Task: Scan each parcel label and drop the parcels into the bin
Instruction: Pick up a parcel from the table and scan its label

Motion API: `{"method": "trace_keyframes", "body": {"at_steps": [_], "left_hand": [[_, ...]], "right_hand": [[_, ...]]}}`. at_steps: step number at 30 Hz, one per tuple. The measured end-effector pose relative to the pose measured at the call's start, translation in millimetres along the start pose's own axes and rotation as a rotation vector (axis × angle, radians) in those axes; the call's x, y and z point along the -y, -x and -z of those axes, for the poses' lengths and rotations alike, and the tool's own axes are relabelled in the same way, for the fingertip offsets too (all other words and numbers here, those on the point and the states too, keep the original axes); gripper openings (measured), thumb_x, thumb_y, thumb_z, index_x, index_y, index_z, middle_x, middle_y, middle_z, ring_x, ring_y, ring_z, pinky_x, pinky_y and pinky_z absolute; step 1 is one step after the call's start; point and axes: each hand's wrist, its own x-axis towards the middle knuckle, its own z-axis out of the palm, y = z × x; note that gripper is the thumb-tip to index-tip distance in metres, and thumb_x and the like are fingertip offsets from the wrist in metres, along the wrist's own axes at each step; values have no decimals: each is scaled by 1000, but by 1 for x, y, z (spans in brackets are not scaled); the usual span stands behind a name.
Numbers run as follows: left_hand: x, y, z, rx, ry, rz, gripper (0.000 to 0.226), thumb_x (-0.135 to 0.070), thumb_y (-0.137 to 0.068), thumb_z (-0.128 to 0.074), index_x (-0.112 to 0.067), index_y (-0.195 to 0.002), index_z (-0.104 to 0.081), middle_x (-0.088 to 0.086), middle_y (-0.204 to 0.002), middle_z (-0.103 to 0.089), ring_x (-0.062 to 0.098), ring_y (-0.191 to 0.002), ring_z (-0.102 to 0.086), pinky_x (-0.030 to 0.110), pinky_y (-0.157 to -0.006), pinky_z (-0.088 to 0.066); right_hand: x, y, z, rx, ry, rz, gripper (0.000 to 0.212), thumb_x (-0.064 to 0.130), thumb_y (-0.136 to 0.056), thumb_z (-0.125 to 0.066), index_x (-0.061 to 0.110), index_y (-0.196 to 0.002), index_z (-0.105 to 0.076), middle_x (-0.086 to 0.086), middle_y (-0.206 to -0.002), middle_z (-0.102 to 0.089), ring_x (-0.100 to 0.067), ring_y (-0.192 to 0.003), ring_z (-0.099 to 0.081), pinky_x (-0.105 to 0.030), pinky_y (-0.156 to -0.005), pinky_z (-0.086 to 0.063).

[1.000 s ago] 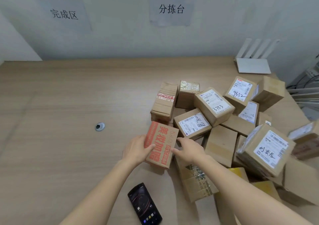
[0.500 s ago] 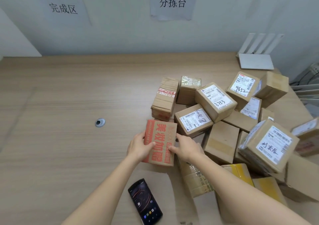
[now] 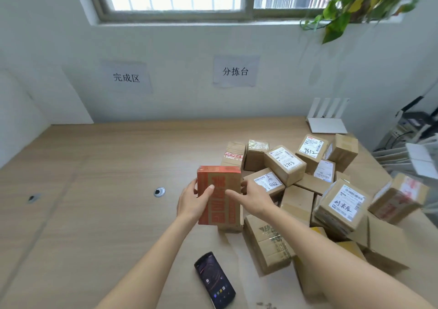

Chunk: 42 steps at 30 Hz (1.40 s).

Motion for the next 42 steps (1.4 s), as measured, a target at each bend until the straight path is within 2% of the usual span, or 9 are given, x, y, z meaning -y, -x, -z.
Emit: {"method": "trace_keyframes", "body": {"at_steps": [4,9,14,19,23,26,31,37,42], "left_hand": [[-21,52,45,-60,123,13,55,-62,-87,-61,-22,-122,-50,-1,-103,-63,17,-96,-63,36,-84,-50],[-44,123,100,-136,178,-55,52,-59,-87,-64,-14,-108,-50,0,-97,-63,11,-85,-60,26,-63,-42],[-56,170,140,-111,221,-109,52,-47,-84,-72,-19,-124,-54,-2,-108,-67,21,-99,-64,41,-87,-54],[-68,203,160,-58,243,-156,27,-35,-89,-69,-24,-113,-65,-6,-102,-69,19,-103,-64,39,-90,-52],[-80,221,169,-111,340,-150,40,-52,-87,-68,-23,-113,-59,-6,-105,-66,15,-99,-63,43,-92,-55],[-83,225,172,-143,350,-174,39,-46,-85,-73,-22,-110,-55,-3,-111,-67,15,-98,-66,42,-89,-56],[-80,229,175,-90,394,-226,59,-29,-83,-79,-20,-133,-50,-2,-128,-61,17,-106,-66,45,-95,-55],[-68,235,179,0,406,-275,71,-18,-80,-82,-37,-136,-43,-16,-114,-63,11,-105,-66,43,-97,-54],[-49,228,176,44,409,-222,89,-23,-76,-85,-38,-149,-35,-3,-108,-72,16,-101,-70,43,-96,-56]], "right_hand": [[45,62,2,-106,-115,-35,77,85,-88,-40,15,-116,-54,0,-107,-66,-21,-100,-65,-43,-89,-55],[92,135,4,-167,-133,42,56,74,-91,-52,19,-100,-50,-1,-101,-65,-22,-95,-66,-47,-90,-58],[123,191,16,-170,-147,135,52,51,-93,-69,15,-128,-56,-2,-113,-70,-19,-101,-69,-41,-94,-58],[144,230,26,-147,-132,226,61,34,-93,-74,16,-146,-50,-7,-126,-68,-22,-112,-67,-37,-101,-53],[156,248,28,-177,-152,260,65,51,-91,-72,15,-139,-47,-3,-127,-64,-18,-111,-64,-24,-82,-52],[160,250,30,-217,-147,274,57,42,-95,-71,13,-136,-47,-4,-131,-64,-15,-109,-63,-15,-73,-49],[162,252,32,-194,-147,307,69,31,-92,-78,13,-147,-42,-6,-143,-59,-23,-129,-58,-46,-108,-50],[159,253,27,-163,-87,367,71,26,-91,-78,16,-152,-43,-4,-144,-60,-21,-135,-55,-47,-110,-50],[151,252,13,-137,-25,359,67,23,-92,-77,13,-149,-43,-3,-142,-60,-19,-133,-56,-42,-111,-49]]}}
